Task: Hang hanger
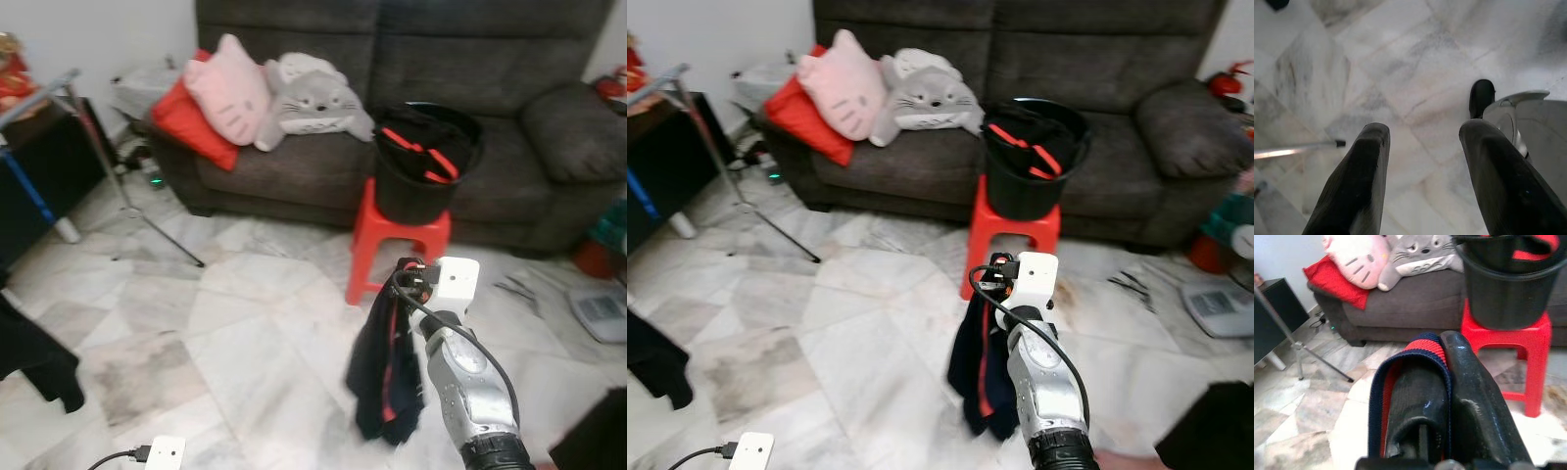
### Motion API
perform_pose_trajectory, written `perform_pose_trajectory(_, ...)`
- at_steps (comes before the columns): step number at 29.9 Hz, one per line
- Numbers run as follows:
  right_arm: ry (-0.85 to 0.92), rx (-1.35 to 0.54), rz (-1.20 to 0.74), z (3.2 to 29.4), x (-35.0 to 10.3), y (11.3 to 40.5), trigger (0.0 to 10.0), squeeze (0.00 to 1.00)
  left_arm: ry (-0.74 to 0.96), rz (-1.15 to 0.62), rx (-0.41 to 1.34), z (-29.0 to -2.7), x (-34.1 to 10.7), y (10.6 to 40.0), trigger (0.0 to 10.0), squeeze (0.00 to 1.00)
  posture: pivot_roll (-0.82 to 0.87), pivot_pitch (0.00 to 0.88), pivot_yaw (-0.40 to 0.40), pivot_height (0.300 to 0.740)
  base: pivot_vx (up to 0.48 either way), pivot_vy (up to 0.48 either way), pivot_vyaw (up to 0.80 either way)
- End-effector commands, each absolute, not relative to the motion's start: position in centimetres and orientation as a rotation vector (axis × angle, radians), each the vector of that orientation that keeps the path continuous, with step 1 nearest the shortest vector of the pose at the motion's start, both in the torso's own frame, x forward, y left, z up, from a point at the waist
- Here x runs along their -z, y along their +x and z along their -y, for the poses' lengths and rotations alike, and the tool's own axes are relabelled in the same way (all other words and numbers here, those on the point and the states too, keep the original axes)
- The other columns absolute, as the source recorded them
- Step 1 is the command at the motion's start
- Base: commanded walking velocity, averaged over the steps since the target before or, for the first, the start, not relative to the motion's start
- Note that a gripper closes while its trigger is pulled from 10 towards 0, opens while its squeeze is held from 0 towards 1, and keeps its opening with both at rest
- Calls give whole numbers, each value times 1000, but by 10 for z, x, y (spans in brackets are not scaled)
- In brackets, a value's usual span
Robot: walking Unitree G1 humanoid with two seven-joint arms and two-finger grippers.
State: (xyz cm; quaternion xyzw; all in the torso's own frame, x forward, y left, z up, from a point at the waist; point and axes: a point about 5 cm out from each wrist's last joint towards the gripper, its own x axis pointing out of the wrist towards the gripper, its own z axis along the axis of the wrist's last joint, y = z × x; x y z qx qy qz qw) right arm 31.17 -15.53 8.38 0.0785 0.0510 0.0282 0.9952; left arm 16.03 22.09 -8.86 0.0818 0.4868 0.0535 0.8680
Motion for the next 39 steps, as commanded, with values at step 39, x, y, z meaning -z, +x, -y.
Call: perform_pose_trajectory(39,138,-76,-47,155,-95,323,10000,0,149,-1024,-143,-219,90,158,10000,0,-30,0,5,740,0,0,800)
